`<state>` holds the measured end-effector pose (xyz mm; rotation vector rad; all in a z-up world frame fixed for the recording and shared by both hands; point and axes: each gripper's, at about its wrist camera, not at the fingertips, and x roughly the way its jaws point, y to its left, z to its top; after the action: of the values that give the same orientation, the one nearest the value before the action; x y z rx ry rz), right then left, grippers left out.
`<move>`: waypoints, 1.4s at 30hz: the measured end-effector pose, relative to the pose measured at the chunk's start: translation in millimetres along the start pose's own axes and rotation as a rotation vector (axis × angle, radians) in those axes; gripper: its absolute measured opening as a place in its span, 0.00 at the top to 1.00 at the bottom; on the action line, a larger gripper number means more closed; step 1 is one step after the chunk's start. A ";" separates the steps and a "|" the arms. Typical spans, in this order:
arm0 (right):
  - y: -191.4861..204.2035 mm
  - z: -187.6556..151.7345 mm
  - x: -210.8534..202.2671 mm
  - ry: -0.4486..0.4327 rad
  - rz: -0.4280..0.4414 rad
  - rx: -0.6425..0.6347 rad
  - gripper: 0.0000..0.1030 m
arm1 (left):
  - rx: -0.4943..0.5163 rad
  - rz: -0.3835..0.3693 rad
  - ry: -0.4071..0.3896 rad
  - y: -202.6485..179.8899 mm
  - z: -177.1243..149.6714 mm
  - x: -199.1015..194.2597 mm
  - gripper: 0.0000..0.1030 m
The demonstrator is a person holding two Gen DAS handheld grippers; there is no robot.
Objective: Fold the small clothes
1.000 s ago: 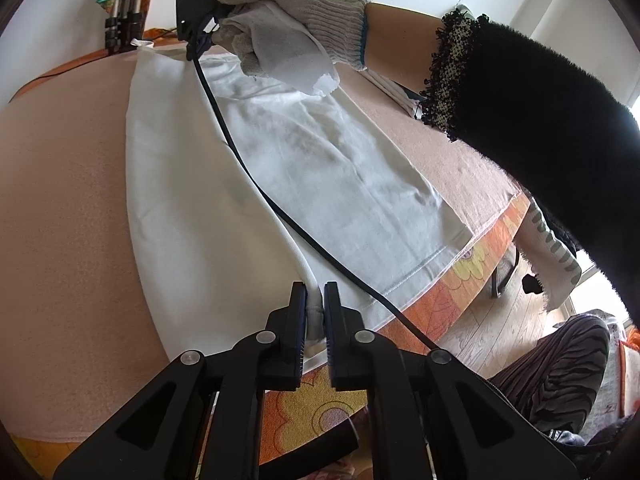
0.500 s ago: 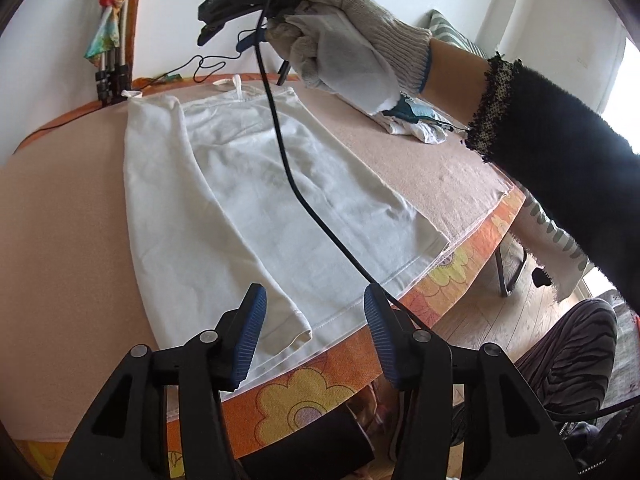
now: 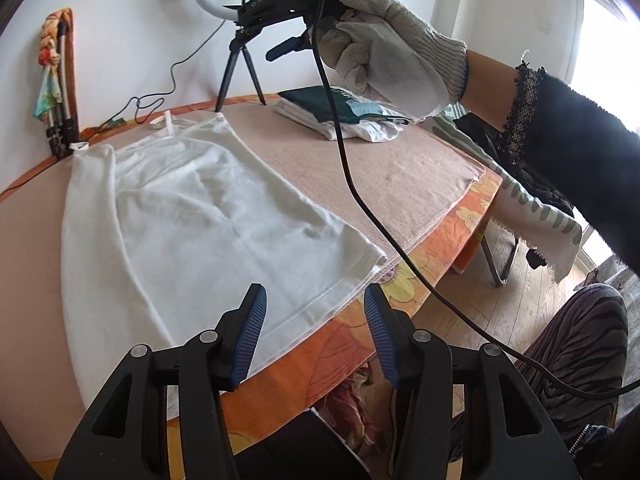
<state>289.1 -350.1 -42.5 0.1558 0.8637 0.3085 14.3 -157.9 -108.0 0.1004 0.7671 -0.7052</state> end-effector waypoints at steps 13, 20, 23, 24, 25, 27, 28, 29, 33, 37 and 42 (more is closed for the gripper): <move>-74.2 -11.4 -3.8 0.027 -0.025 0.038 0.42 | 0.049 -0.002 0.081 -47.0 15.7 70.4 0.52; -79.8 -14.0 32.0 0.054 0.012 0.043 0.42 | 0.049 0.088 0.103 -47.4 14.7 87.4 0.52; -76.8 -14.1 54.3 0.077 0.028 0.044 0.42 | 0.039 0.104 0.085 -45.5 13.6 88.2 0.68; -75.7 -14.2 62.6 0.084 0.033 0.045 0.42 | 0.039 0.106 0.079 -45.1 14.2 88.6 0.82; -74.5 -14.9 70.8 0.090 0.036 0.046 0.42 | 0.029 0.097 0.077 -43.9 15.3 89.6 0.92; -72.6 -15.6 87.6 0.105 0.052 0.050 0.42 | 0.002 0.084 0.066 -40.0 15.9 89.1 0.94; -71.4 -16.3 95.9 0.114 0.056 0.053 0.42 | -0.016 0.077 0.060 -37.4 15.7 88.1 0.94; -70.2 -16.8 104.0 0.123 0.058 0.051 0.42 | -0.041 0.064 0.052 -34.2 15.3 86.0 0.94; -64.0 -18.3 130.6 0.150 0.058 0.043 0.47 | -0.110 0.038 0.004 -25.5 16.8 72.6 0.95; -61.4 -15.8 147.5 0.160 0.070 0.066 0.55 | -0.175 0.024 -0.021 -17.1 18.1 64.0 0.95; -56.5 -13.0 159.4 0.176 0.076 0.076 0.84 | -0.208 0.017 -0.028 -14.6 16.0 61.9 0.95</move>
<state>387.6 -350.9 -180.6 0.2349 1.0465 0.3650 46.1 -208.3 -135.3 -0.0920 0.8072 -0.6055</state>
